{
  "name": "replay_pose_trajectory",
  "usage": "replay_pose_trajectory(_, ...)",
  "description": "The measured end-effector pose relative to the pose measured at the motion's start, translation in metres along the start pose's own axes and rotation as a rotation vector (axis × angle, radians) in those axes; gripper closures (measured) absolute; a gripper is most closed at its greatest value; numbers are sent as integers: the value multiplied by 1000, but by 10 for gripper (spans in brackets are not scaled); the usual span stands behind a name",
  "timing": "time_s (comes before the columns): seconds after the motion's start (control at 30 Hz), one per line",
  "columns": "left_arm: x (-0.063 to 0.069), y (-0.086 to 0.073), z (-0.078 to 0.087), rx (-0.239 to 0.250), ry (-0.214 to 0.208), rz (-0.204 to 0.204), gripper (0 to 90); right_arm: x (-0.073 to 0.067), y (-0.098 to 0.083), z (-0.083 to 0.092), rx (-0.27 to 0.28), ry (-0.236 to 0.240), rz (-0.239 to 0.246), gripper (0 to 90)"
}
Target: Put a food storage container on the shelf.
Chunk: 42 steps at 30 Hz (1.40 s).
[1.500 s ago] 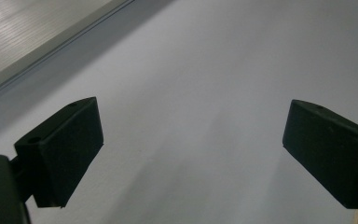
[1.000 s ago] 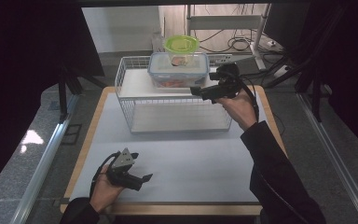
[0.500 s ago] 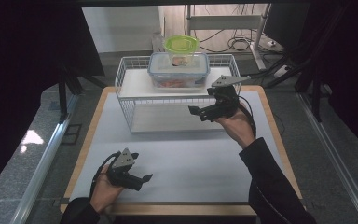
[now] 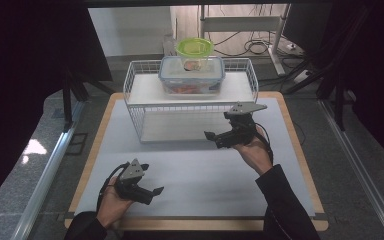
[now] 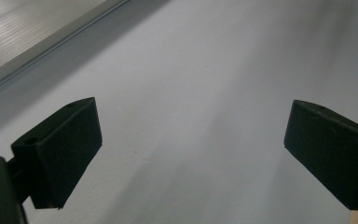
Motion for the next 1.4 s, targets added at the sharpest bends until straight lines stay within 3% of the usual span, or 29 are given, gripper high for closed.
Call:
replay_pose_trajectory(0.03, 0, 0, 0, 1, 1, -2, 39, 0, -3, 2, 5, -20, 11, 0)
replay_pose_trajectory(0.53, 0, 1, 1, 5, -1, -1, 37, -21, -34, 10, -13, 3, 4, 0)
replay_pose_trajectory(0.97, 0, 0, 0, 3, -2, -2, 37, -23, -69, 24, -23, -48, -12, 0)
replay_pose_trajectory(1.4, 1, 0, 0, 1, 0, -4, 37, -24, -119, 33, -88, -65, -9, 0)
Point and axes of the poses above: each handheld gripper's, and its own axes: z roughly backward along the jaws, y roughly out of its top, x roughly to its right, the point moved 8 cm from there along -z, roughly forward along the jaws
